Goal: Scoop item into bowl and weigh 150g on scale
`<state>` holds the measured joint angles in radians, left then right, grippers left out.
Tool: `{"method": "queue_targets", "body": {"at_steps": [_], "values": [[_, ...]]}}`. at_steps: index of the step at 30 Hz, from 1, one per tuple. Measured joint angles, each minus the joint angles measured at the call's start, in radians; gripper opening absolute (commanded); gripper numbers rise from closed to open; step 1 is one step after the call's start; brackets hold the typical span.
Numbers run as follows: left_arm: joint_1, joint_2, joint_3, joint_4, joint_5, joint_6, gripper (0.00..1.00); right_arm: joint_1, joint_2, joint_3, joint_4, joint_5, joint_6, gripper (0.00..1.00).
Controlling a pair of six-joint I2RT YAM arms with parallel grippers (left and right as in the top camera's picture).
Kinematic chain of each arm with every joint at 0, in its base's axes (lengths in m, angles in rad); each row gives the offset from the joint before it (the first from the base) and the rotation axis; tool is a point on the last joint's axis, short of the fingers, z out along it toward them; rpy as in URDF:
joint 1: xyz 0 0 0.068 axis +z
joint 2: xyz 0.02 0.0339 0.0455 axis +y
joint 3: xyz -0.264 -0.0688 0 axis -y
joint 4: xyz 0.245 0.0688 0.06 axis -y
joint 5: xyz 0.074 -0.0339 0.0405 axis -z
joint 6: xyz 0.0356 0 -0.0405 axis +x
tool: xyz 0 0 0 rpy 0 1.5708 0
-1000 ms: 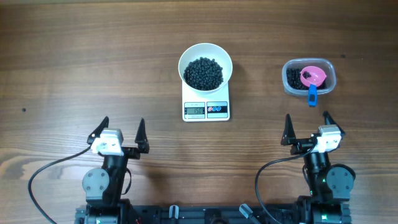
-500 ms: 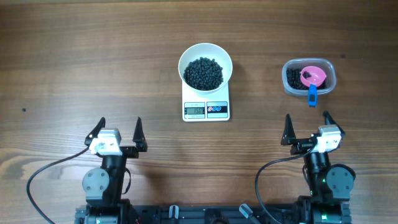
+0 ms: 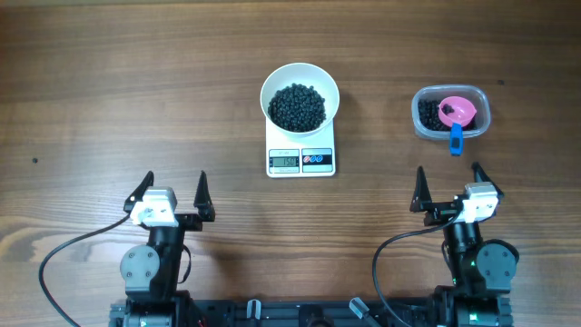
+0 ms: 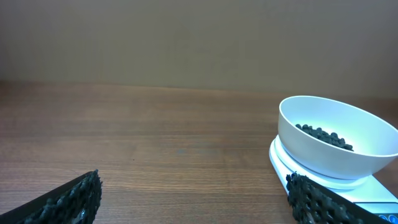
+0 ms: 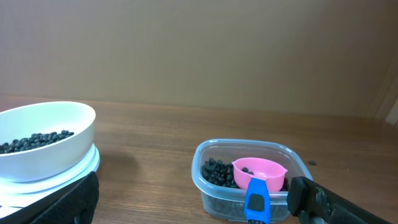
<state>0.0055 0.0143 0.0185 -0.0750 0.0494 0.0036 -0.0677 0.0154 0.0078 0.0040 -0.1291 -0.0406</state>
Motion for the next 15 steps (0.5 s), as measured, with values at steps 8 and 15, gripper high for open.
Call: {"method": "queue_targets", "body": {"at_steps": [8, 15], "values": [[0.000, 0.000, 0.000, 0.000, 0.000, 0.000, 1.00, 0.000, 0.000, 0.000, 0.000, 0.000, 0.000, 1.00], [0.000, 0.000, 0.000, 0.000, 0.000, 0.000, 1.00, 0.000, 0.000, 0.000, 0.000, 0.000, 0.000, 1.00]]}}
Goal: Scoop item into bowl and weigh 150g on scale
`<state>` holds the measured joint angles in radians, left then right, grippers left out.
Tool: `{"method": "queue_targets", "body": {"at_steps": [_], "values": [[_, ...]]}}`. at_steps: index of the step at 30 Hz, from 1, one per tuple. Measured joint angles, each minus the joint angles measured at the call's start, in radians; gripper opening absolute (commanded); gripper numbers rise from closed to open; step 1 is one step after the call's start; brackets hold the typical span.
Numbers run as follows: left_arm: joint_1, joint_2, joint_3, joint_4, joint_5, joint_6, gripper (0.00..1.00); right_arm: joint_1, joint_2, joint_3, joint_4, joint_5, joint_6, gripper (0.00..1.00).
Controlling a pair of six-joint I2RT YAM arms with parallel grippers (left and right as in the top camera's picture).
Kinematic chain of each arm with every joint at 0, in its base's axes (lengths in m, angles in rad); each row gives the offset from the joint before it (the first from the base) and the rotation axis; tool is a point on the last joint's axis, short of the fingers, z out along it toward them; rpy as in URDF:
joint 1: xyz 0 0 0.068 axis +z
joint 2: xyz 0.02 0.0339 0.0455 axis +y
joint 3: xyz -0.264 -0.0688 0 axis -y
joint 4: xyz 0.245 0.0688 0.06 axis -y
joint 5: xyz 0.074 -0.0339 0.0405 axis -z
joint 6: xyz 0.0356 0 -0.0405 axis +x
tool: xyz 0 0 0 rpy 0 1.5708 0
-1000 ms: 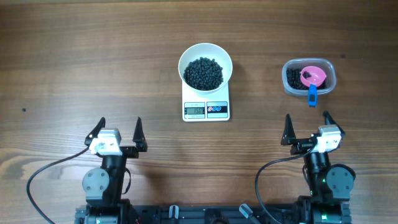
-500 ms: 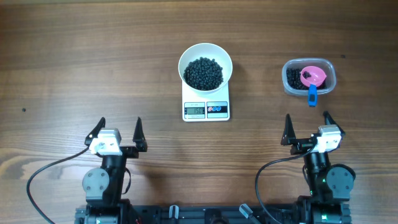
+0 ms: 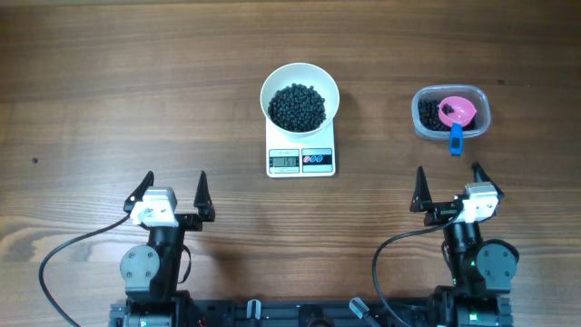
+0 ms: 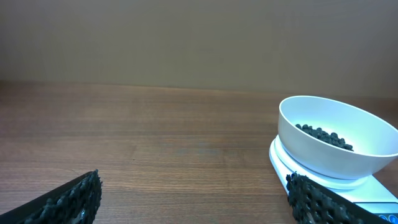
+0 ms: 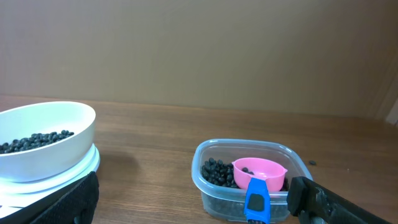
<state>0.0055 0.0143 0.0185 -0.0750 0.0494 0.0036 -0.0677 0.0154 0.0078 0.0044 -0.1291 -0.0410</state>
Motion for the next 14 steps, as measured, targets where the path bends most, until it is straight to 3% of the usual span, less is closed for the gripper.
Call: {"method": "queue_targets", "body": {"at_steps": [14], "values": [[0.000, 0.000, 0.000, 0.000, 0.000, 0.000, 1.00, 0.000, 0.000, 0.000, 0.000, 0.000, 0.000, 1.00]]}}
